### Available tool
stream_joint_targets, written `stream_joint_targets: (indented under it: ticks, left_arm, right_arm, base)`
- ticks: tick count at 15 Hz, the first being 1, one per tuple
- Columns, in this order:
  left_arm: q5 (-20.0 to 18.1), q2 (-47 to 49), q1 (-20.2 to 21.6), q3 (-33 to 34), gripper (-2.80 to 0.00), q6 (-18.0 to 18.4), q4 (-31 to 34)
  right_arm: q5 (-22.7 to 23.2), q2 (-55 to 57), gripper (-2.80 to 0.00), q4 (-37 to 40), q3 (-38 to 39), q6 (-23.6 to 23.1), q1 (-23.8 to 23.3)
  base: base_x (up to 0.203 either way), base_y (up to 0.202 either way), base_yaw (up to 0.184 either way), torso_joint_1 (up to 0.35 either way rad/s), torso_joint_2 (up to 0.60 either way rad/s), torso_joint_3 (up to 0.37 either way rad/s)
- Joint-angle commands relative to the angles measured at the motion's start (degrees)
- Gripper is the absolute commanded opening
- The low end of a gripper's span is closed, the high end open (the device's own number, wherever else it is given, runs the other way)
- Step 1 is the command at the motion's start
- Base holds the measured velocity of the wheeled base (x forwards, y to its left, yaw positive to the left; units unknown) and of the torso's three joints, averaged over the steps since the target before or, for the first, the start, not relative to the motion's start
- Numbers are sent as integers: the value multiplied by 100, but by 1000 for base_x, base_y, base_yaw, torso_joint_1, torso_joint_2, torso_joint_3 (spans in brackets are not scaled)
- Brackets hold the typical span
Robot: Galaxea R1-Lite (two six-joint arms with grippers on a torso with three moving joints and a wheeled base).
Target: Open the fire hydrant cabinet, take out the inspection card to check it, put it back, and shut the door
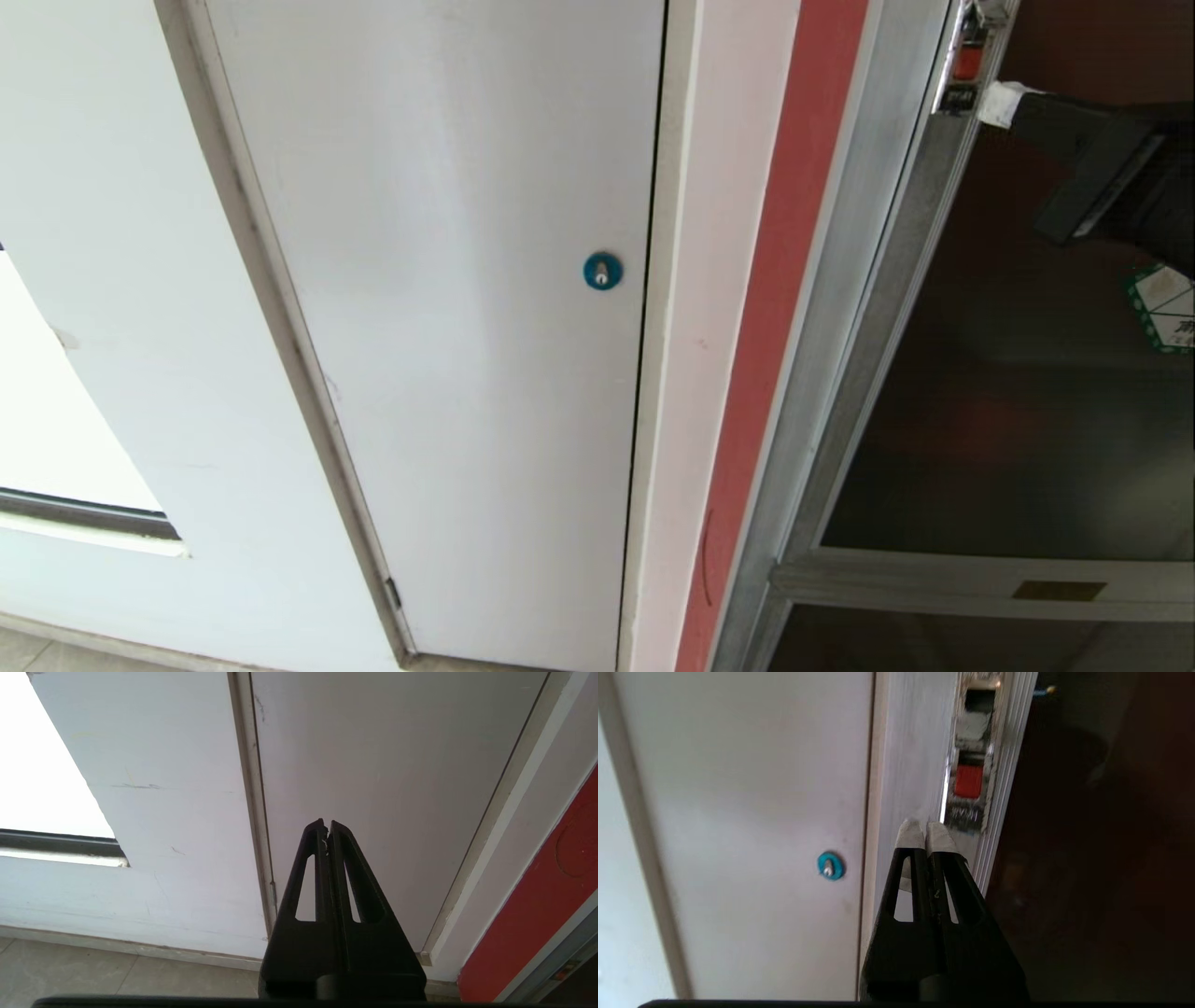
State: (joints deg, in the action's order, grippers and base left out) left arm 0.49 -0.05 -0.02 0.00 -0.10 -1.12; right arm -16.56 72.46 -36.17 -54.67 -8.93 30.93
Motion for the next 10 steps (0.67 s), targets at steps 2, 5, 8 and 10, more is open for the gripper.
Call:
stream_joint_targets:
  ticks: [2, 5, 8, 10]
  left_arm:
    - [3, -4, 0, 35, -280, -5, -2]
    - [3, -4, -2, 35, -280, -7, -2]
    - [3, -4, -3, 35, -280, -8, -2]
    - [3, -4, -1, 35, -280, -4, -2]
  right_arm:
    - [-208, 295, -280, -538, 23, -257, 58]
    - [-276, 311, -280, -722, 11, -458, 53]
    - [-447, 385, 0, -791, -110, -496, 53]
    - [-583, 475, 0, -778, -335, -504, 53]
  base:
    - [0, 0, 0, 0, 0, 0]
    - [0, 0, 0, 0, 0, 0]
    - [0, 0, 0, 0, 0, 0]
    - [0, 0, 0, 0, 0, 0]
